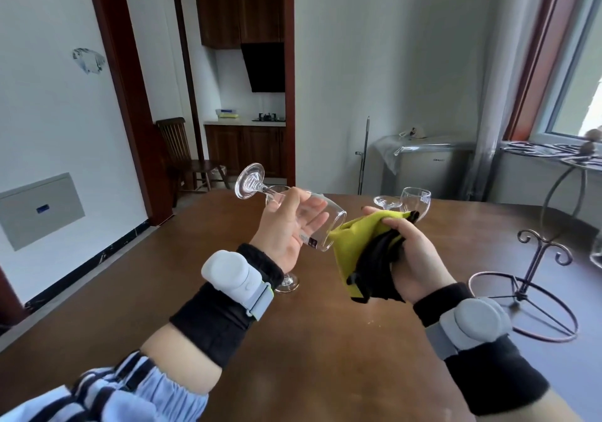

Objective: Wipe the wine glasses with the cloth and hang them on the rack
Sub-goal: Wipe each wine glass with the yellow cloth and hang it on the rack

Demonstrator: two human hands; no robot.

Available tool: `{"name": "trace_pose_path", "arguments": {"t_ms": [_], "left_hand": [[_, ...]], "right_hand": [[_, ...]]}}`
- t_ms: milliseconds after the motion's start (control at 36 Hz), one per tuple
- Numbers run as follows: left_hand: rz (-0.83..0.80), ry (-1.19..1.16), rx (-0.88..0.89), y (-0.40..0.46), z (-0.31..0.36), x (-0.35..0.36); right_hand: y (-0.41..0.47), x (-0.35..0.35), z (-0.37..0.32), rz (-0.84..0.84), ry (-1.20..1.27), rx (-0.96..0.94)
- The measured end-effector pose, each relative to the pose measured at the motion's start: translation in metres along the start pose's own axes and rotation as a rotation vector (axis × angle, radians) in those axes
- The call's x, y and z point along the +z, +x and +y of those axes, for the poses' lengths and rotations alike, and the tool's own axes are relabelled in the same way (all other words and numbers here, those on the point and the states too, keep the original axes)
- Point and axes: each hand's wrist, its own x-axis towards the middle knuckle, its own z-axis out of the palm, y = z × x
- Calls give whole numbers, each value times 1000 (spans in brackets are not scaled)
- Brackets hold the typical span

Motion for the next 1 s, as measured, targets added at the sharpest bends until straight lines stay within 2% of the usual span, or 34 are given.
{"name": "trace_pose_path", "arguments": {"t_ms": [139,222,361,500,722,833,889,945,1000], "left_hand": [[12,67,-11,-1,-5,-3],[40,134,-71,-3,-12,-6],[151,215,-133,-4,-26,-10],[166,219,-122,-2,-24,-10],[115,235,-18,-4,-20,-4],[130,333,93,-3,-20,-3],[138,380,147,-3,-19,-2],[147,382,177,-2,-19,-1],[171,307,168,-2,-18,1]], "right_hand": [[10,-4,0,179,89,80],[8,-6,1,188,102,167],[3,-8,6,81,248,157],[1,-12,11,-67,380,92],[-4,-8,18,-209,479,-10],[-3,-10,15,-288,505,-23],[1,-9,15,-426,454,-25],[6,-13,19,-467,414,-115],[15,-25,22,-399,475,-29]]}}
